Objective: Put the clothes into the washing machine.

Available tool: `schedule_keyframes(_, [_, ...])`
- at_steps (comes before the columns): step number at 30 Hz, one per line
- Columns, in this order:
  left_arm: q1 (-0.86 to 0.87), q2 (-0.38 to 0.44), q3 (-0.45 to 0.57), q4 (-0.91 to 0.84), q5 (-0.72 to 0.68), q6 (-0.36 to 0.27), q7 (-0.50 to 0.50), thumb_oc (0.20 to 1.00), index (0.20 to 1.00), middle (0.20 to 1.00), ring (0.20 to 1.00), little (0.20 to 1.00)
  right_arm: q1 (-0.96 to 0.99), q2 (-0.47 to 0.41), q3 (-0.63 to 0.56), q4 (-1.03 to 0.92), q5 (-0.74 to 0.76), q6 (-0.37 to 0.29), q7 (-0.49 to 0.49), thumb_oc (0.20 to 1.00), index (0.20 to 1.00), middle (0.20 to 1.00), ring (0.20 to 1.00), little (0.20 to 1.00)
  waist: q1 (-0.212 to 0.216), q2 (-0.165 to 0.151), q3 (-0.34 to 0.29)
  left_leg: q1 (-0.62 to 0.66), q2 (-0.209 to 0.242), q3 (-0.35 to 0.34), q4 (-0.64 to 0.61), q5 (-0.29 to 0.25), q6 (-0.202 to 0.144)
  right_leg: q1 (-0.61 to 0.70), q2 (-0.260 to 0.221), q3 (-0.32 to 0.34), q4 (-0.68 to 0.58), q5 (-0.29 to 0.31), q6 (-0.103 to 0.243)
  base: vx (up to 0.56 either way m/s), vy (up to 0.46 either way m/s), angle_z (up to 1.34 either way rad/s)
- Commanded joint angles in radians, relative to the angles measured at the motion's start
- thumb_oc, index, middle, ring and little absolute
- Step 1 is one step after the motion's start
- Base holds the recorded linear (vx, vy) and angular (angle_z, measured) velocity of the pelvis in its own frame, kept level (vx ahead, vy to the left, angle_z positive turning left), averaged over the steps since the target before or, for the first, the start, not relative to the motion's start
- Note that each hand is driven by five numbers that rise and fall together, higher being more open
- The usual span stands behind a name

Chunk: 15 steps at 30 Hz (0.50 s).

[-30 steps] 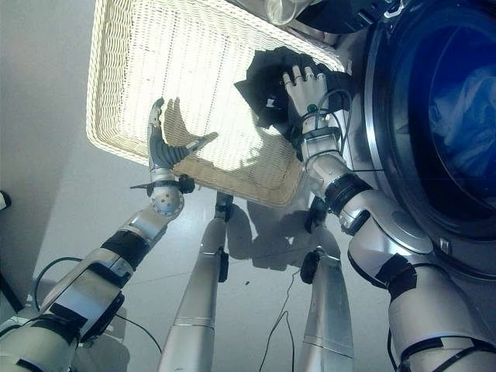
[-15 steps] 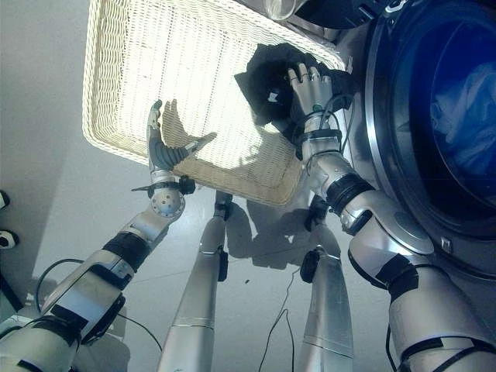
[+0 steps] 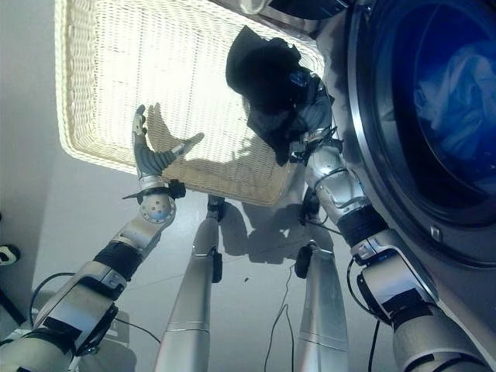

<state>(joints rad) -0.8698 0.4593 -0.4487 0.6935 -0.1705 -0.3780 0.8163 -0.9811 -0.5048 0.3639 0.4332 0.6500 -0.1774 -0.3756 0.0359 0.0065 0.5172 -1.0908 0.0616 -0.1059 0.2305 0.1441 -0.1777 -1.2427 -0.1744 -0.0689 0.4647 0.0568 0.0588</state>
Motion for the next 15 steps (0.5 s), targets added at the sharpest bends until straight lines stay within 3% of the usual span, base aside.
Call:
schedule_keyframes(1, [0.015,0.009,0.075,-0.019,0.01,-0.027,0.043,1.0,1.0,1.0,1.0,1.0,0.075,-0.034,-0.049,-0.067,0.106,-0.136,0.026,0.2,0.2,0.2,0.2,0.2,-0.029,0.027,0.003,-0.014,-0.091,0.057,0.034,-0.016,0.101,0.045,0.094,-0.063,-0.091,0.087,0.068,-0.01,0.013,-0.1])
schedule_keyframes(7, [0.046,0.028,0.096,-0.02,0.006,-0.051,0.043,1.0,1.0,1.0,1.0,1.0,0.137,-0.037,-0.162,-0.144,0.203,-0.25,0.035,0.2,0.2,0.2,0.2,0.2,-0.041,0.021,0.003,-0.009,-0.084,0.058,0.031,-0.023,0.098,0.052,0.095,-0.057,-0.092,0.082,0.075,-0.01,0.004,-0.04])
schedule_keyframes(10, [0.057,0.031,0.102,-0.025,0.006,-0.057,0.048,1.0,1.0,1.0,1.0,1.0,0.156,-0.042,-0.197,-0.173,0.212,-0.275,0.024,0.2,0.2,0.2,0.2,0.2,-0.046,0.019,0.003,-0.008,-0.082,0.06,0.028,-0.024,0.097,0.054,0.096,-0.054,-0.095,0.082,0.077,-0.01,0.009,-0.05])
schedule_keyframes(15, [0.062,0.053,0.109,-0.006,-0.014,-0.077,0.034,1.0,1.0,1.0,1.0,1.0,0.178,-0.048,-0.284,-0.155,0.385,-0.372,0.036,0.2,0.2,0.2,0.2,0.2,-0.054,0.013,0.003,0.0,-0.077,0.06,0.027,-0.033,0.094,0.066,0.098,-0.05,-0.103,0.08,0.081,0.0,0.002,-0.02])
